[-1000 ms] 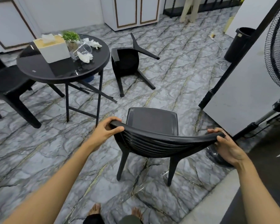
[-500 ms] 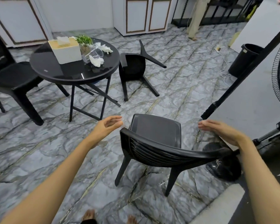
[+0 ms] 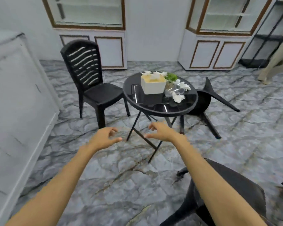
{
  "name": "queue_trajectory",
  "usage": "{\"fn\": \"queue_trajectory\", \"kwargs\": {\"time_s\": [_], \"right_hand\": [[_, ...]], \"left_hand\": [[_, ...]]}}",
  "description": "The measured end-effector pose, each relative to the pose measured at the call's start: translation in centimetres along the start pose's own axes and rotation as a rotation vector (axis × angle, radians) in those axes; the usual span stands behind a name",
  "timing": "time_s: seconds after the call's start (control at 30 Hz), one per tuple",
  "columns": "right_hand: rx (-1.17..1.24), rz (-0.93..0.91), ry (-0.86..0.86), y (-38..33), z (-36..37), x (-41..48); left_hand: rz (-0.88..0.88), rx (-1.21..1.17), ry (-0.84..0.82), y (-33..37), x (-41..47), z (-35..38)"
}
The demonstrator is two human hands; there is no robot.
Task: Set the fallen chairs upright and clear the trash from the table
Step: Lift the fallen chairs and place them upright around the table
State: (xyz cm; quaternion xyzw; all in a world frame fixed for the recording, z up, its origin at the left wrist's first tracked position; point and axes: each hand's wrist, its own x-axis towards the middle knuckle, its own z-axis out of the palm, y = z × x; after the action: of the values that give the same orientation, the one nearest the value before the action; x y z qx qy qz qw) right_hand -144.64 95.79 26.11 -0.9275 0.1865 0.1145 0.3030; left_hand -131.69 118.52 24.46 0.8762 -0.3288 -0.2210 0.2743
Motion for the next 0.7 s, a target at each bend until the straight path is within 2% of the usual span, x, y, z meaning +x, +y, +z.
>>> {"fn": "queue_trajectory", "kwargs": {"time_s": [0.17,0.37,0.57,0.7], "right_hand": [[-0.161,-0.078,-0.072,-10.1,4.5,10.1],[-0.447,-0.225,-0.014,-19.6,9.0,19.4],[-0.494,-0.280,-0.058,-25.8,11.6,30.4],[-0.476,-0.263,-0.105,-29.2,12.1,39.3]], "left_hand": [[-0.169,0.158,-0.034,-9.7,1.5,-7.7],[-0.242,0.395,0.007,-17.8,4.9,-13.2],[-0.293,0.477,0.042,-24.1,11.4,-18.2],[-0.345,0.436,0.046,-28.5,17.0,-22.5]]}}
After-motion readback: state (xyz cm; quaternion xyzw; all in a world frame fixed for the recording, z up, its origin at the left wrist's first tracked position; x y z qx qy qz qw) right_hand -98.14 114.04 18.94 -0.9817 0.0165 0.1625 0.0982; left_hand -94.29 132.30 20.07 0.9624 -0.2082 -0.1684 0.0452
